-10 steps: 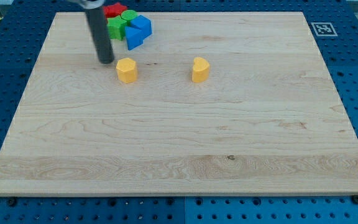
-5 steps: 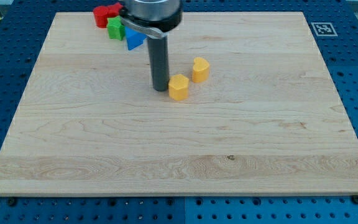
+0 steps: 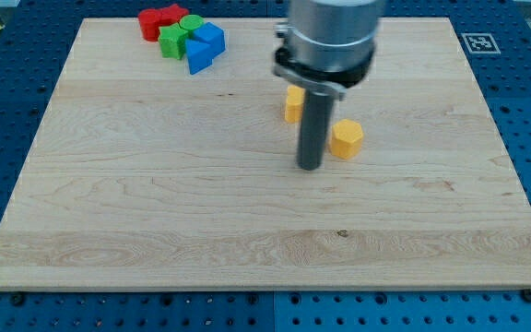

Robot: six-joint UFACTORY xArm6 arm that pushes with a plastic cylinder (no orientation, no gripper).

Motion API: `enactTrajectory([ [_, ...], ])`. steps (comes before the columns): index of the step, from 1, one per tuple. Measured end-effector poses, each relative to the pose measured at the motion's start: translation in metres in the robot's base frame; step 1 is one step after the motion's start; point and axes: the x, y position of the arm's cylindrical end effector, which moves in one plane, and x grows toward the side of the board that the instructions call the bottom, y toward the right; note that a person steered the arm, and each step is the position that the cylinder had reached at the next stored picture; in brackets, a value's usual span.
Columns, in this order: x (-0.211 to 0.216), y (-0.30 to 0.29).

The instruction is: Push the yellow heart and yellow hexagon towards the bottom right

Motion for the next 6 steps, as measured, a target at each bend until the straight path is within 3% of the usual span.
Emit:
enactTrajectory([
  [1, -0.034, -0.043],
  [2, -0.086, -0.051],
  [3, -0.113, -0.010],
  [4, -0.106, 0.026],
  [6, -0.077, 0.038],
])
